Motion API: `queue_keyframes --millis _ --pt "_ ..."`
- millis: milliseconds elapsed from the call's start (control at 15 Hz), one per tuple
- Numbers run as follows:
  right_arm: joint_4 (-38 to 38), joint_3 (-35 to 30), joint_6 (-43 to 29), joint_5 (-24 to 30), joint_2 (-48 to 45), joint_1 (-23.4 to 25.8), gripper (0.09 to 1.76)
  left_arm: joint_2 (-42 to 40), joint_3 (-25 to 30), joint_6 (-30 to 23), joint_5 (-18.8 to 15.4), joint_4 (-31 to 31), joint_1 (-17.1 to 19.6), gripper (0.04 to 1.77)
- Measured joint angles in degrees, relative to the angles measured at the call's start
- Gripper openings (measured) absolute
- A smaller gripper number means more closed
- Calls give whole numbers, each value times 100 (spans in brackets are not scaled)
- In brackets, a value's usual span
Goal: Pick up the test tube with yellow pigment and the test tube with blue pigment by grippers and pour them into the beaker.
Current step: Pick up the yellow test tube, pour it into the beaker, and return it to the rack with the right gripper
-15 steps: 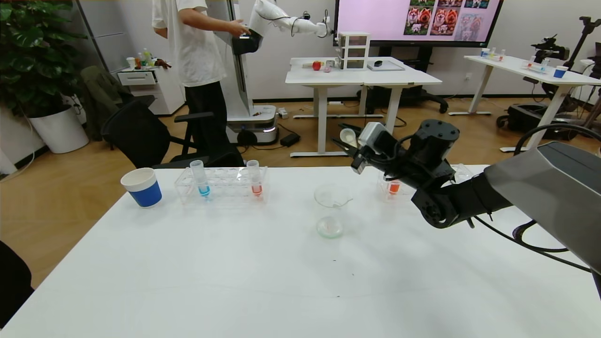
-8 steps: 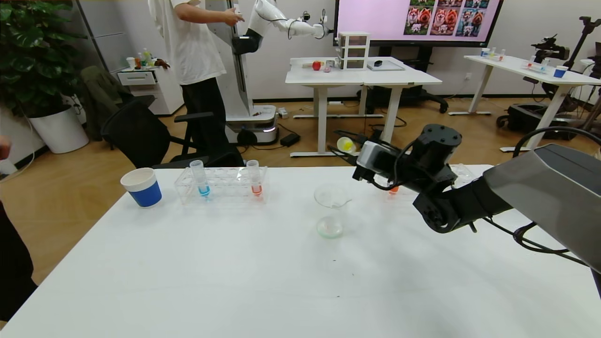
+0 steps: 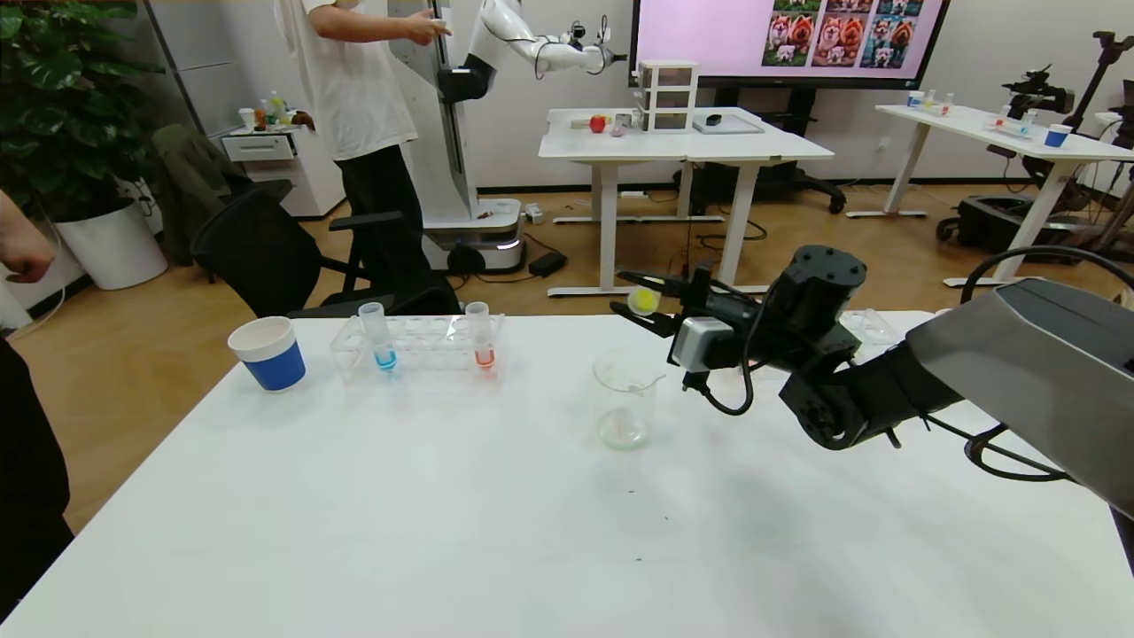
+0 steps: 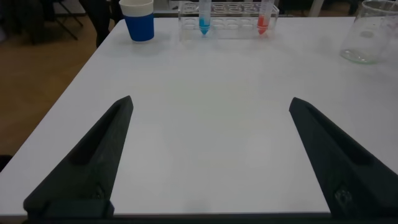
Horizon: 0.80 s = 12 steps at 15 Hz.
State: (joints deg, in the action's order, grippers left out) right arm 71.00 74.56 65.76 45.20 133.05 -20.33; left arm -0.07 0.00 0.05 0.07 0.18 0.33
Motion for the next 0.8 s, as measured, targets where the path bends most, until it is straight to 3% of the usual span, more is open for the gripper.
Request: queue_keyframes --millis 800 --pt "-27 -50 1425 -111 121 96 51 0 0 -2 0 0 -2 175"
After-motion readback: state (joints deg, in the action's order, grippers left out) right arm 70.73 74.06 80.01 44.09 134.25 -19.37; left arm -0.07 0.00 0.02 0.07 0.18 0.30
